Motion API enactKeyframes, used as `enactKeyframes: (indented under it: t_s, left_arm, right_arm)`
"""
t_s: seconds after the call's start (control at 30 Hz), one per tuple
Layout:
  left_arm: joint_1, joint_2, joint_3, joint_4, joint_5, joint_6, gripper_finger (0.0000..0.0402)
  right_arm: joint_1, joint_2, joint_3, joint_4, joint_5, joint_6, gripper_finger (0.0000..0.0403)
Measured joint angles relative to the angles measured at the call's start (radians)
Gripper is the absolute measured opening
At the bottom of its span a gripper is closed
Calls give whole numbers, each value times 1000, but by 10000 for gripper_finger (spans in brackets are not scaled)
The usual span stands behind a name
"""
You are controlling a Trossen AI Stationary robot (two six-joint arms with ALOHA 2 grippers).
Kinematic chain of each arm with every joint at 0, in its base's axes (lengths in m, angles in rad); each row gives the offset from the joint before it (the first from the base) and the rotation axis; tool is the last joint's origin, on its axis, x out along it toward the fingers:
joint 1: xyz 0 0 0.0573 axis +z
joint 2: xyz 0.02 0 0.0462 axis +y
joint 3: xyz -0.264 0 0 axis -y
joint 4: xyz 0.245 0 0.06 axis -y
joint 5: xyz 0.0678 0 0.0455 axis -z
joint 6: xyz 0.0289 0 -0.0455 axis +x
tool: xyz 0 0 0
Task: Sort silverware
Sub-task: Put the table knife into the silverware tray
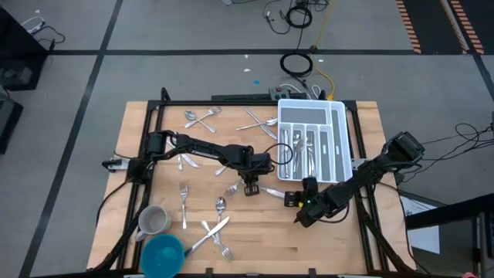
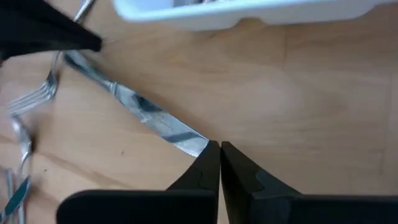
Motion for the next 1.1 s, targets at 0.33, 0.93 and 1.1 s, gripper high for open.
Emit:
enactKeyframes:
  t_s: [0.33, 0.93, 1.1]
  left_arm:
    - [-2, -19, 64, -57, 7, 50, 15]
    - [36, -89, 68, -52, 260, 386, 113]
    - [64, -89, 68, -53, 335, 450, 158]
  right_arm:
    - [3, 0, 0, 10, -7, -3, 1]
    - [-38, -35, 60, -5, 51, -146, 0]
    - [-49, -35, 73, -3, 51, -188, 0]
